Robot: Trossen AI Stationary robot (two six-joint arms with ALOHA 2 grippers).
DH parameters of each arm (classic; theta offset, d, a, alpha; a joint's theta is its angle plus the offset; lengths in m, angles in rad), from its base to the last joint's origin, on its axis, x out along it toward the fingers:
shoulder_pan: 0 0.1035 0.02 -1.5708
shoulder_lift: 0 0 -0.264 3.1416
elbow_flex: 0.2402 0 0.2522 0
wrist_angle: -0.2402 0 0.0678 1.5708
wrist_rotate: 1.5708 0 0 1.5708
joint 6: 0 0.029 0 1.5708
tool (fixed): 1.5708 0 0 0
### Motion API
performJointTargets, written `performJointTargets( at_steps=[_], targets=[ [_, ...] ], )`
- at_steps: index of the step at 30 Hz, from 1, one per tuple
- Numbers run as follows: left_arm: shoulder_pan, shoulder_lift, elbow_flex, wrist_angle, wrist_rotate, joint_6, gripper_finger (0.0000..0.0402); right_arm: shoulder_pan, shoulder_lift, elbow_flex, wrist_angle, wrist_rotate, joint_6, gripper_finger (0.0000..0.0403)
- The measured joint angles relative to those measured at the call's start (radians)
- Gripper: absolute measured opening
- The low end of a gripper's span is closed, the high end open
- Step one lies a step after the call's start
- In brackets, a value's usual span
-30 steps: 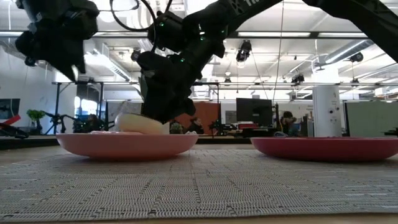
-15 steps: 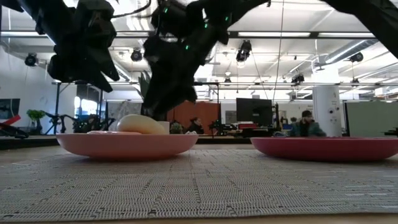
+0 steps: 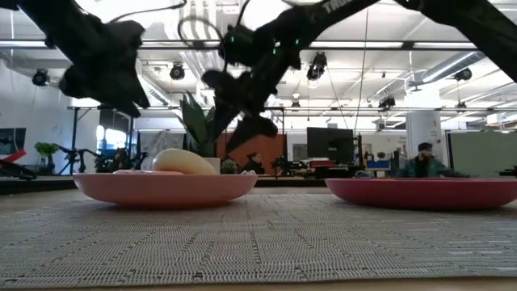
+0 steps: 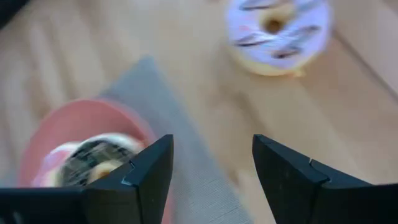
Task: Pick & Place donuts
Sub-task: Put the large purple donut on the light pink plate
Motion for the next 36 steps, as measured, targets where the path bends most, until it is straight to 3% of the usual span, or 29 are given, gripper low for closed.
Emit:
performJointTargets(
  at_steps=[3,6,10,16,21,26,36],
  targets=[
    [0.063,0.015,-0.014,0.017,-0.031,0.121,0.0133,0.009,-0.04,0.001,-0.017,-0.004,-0.056,0.021],
    [0.161,0.031,-0.014,0.044,0.062,0.296,0.0133,0.015,-0.094,0.002,-0.082,0.051,-0.113,0.021],
    [0.271,0.068,-0.014,0.105,0.198,0.634,0.0133,0.017,-0.181,0.001,-0.212,0.165,-0.209,0.021],
    [0.364,0.164,0.002,0.188,0.215,1.087,0.0133,0.02,-0.338,-0.041,-0.309,0.263,-0.211,0.021],
    [0.478,0.307,0.032,0.191,0.316,1.219,0.0133,0.021,-0.484,-0.135,-0.292,0.343,-0.117,0.021],
    [0.564,0.445,0.105,0.195,0.311,1.28,0.0133,0.022,-0.593,-0.258,-0.273,0.403,-0.023,0.021],
    [0.583,0.601,0.199,0.197,0.309,1.45,0.0133,0.05,-0.715,-0.494,-0.182,0.428,0.131,0.021]
  ],
)
